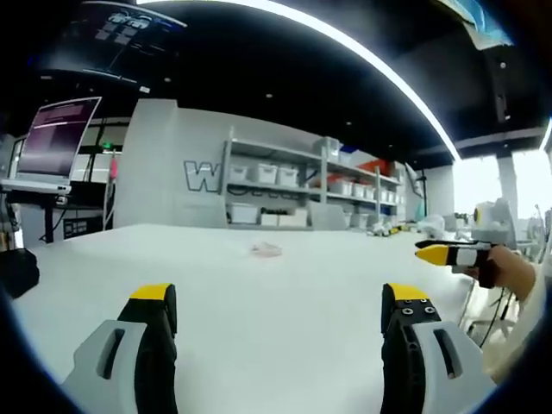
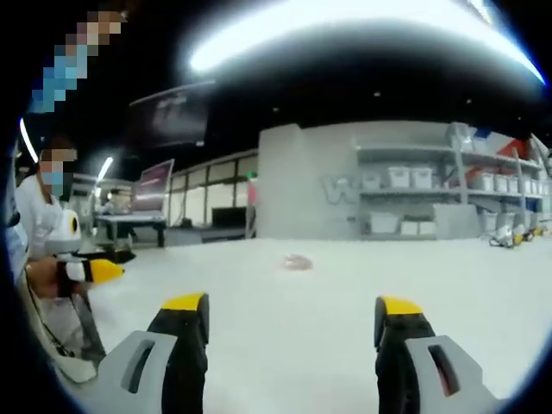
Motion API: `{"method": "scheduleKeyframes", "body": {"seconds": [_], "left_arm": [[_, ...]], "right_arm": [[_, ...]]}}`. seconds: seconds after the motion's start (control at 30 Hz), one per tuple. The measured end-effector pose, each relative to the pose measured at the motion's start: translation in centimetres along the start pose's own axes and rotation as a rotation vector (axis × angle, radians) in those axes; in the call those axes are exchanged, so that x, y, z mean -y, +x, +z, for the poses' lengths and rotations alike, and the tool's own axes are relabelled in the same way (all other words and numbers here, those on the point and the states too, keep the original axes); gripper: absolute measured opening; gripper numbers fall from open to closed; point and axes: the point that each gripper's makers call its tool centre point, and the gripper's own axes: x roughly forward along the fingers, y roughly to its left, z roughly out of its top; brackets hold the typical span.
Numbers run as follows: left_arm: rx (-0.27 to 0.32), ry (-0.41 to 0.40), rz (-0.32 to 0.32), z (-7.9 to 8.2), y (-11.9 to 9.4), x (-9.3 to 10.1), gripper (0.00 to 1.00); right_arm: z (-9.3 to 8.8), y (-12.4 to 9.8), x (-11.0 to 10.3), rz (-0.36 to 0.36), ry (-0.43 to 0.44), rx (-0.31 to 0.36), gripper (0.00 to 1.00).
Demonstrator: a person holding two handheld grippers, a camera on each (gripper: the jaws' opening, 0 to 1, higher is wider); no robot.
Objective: Open the resealable bag by pulling the two sides of the seal apart until the entire bag opening is separated and visibly accessible.
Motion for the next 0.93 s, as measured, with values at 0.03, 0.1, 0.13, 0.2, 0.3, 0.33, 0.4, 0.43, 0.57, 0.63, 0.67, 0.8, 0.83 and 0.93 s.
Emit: {"method": "scheduleKeyframes", "body": {"seconds": [0.03, 0.1, 0.13, 0.2, 0.3, 0.33, 0.4, 0.43, 0.57, 0.63, 0.67, 0.8, 0.83, 0.93], "left_arm": [[0.001, -0.001, 0.001, 0.02, -0.04, -0.02, 0.97], [0.003, -0.002, 0.002, 0.12, -0.1, -0.07, 0.97], [0.005, -0.002, 0.003, 0.2, -0.13, -0.09, 0.97], [0.007, -0.004, 0.002, 0.28, -0.15, -0.08, 0.97], [0.007, -0.004, 0.002, 0.31, -0.18, -0.06, 0.97], [0.007, -0.005, 0.002, 0.3, -0.19, -0.05, 0.97], [0.006, -0.005, 0.001, 0.29, -0.17, -0.02, 0.97], [0.006, -0.005, 0.001, 0.29, -0.17, -0.01, 0.97], [0.007, -0.006, -0.001, 0.32, -0.15, 0.1, 0.97], [0.005, -0.006, -0.001, 0.28, -0.12, 0.1, 0.97], [0.004, -0.006, -0.001, 0.26, -0.11, 0.09, 0.97], [0.004, -0.007, 0.0, 0.25, -0.09, 0.1, 0.97], [0.004, -0.007, 0.0, 0.23, -0.09, 0.1, 0.97], [0.001, -0.008, 0.001, 0.12, -0.09, 0.05, 0.97]], "right_arm": [[0.01, 0.02, -0.15, 0.002, -0.004, 0.0, 0.78], [-0.01, 0.04, -0.26, 0.004, -0.01, -0.003, 0.78], [-0.03, 0.05, -0.3, 0.005, -0.01, -0.005, 0.78], [-0.01, 0.05, -0.31, 0.006, -0.009, -0.005, 0.78], [0.18, -0.05, -0.2, 0.001, -0.01, -0.001, 0.78], [0.26, -0.09, -0.14, 0.0, -0.01, 0.001, 0.78], [0.38, -0.13, 0.0, -0.005, -0.01, 0.004, 0.78], [0.41, -0.15, 0.07, -0.007, -0.01, 0.005, 0.78], [0.35, -0.18, 0.24, -0.008, -0.009, 0.001, 0.78], [0.22, -0.17, 0.19, -0.005, -0.013, -0.005, 0.78], [0.17, -0.17, 0.16, -0.004, -0.015, -0.007, 0.78], [0.06, -0.18, 0.2, -0.006, -0.022, -0.012, 0.78], [0.1, -0.19, 0.19, -0.006, -0.019, -0.01, 0.78], [0.18, -0.2, 0.18, -0.007, -0.018, -0.006, 0.78]]}}
